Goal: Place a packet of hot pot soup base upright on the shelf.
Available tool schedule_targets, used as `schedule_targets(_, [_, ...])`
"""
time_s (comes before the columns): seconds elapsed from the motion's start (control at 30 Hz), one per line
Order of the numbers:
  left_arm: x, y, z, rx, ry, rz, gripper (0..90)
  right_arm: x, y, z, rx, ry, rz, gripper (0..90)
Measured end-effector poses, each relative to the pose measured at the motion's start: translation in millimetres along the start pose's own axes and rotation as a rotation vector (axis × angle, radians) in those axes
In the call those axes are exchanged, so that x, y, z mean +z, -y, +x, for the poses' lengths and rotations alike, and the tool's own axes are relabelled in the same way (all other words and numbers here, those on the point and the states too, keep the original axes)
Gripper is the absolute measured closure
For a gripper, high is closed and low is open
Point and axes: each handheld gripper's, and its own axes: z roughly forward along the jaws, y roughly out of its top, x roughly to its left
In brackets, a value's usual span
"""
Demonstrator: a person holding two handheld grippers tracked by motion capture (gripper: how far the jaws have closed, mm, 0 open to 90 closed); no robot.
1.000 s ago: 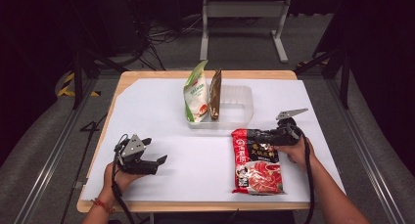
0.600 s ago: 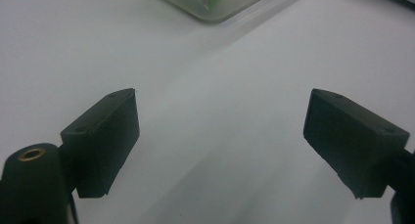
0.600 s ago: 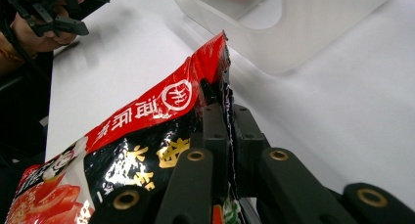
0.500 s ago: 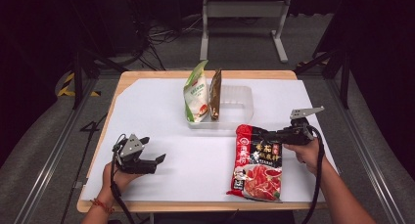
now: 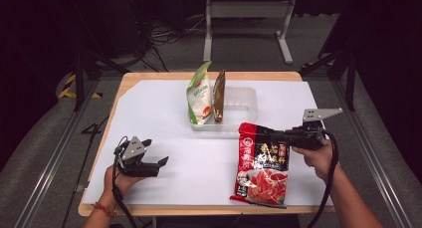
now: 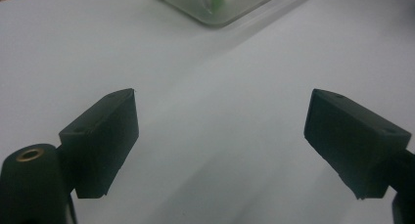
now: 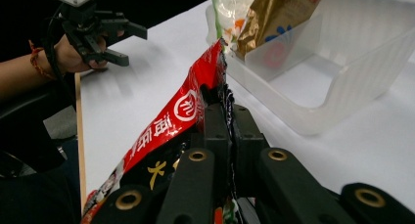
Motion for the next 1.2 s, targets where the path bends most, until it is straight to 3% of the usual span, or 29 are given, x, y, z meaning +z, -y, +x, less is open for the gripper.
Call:
schedule_targets(0.37, [-1.8,-0.6,0.0,0.0,-0.006,-0.007,13.7,-14.7,-13.2,18.8,-0.045,0.022,-0.063,87.6])
schedule_targets(0.7, [-2.0,-0.4,1.1,-0.002,-0.007,-0.012,13.3,-21.7,-17.9,23.5,-0.052,0.033,-0.106,88.3])
schedule_targets(1.2, [-3.8,-0.8,2.3,-0.018,-0.01,-0.026,13.4,-21.6,-30.6,39.9,-0.108,0.107,-0.162,88.5])
